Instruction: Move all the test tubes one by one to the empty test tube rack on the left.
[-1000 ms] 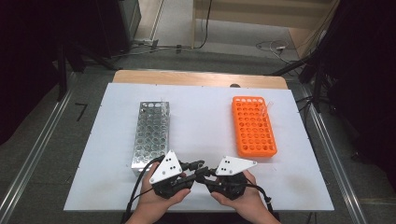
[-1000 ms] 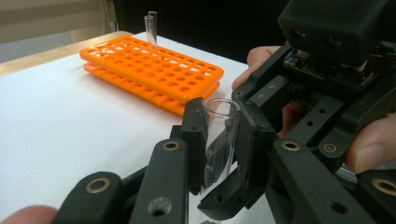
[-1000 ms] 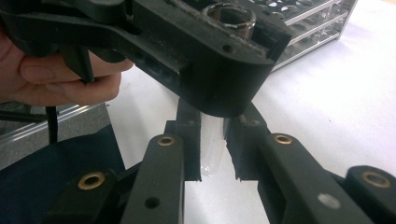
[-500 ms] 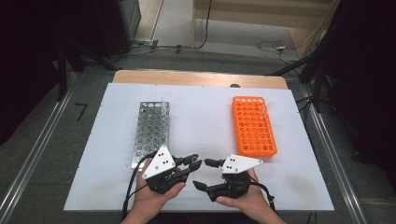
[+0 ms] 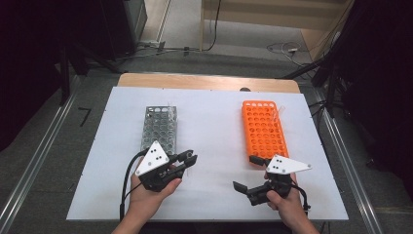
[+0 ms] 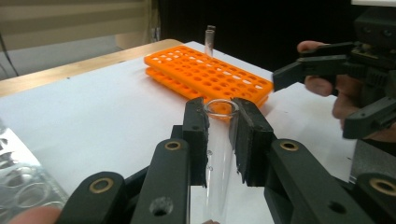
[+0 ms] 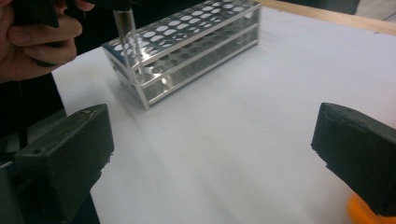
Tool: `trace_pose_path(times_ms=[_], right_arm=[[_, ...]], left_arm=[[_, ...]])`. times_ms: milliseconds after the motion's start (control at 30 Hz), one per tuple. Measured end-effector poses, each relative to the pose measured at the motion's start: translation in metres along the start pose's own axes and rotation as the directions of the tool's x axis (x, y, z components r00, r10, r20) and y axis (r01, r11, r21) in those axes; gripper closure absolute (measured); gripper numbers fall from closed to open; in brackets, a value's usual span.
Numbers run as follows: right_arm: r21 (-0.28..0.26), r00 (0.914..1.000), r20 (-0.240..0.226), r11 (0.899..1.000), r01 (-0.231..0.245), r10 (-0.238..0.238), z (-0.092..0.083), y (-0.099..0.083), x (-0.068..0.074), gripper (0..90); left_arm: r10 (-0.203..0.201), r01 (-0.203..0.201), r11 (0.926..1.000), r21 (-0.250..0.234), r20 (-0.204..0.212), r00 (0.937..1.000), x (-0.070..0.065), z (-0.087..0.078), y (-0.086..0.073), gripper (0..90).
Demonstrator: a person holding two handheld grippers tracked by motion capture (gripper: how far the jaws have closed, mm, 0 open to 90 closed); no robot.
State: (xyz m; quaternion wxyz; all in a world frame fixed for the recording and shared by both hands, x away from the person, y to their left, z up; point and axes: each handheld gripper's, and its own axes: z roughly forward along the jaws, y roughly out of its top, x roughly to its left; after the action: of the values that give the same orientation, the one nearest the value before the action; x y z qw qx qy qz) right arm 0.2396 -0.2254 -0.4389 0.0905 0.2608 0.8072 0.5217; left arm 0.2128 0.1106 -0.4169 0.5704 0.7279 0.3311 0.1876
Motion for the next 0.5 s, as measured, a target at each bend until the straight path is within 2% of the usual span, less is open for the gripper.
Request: trace_pose_path(times_ms=[167,500], right_arm=[[-0.007,0.9988,0.050,1.000,0.005,-0.004,-0.016,-0.006,-0.012,0.0],[-0.011,0.9930,0.110,0.999,-0.041,0.042,-0.039,-0.019,-0.035,0.0]], left_arm=[[-0.001,0.001,0.9999,-0.016,-0.026,0.9997,0.008,-0.002,0.006,76.4],[-0.012,0.009,0.9992,-0.039,-0.088,0.9960,0.034,-0.004,0.023,76.3]])
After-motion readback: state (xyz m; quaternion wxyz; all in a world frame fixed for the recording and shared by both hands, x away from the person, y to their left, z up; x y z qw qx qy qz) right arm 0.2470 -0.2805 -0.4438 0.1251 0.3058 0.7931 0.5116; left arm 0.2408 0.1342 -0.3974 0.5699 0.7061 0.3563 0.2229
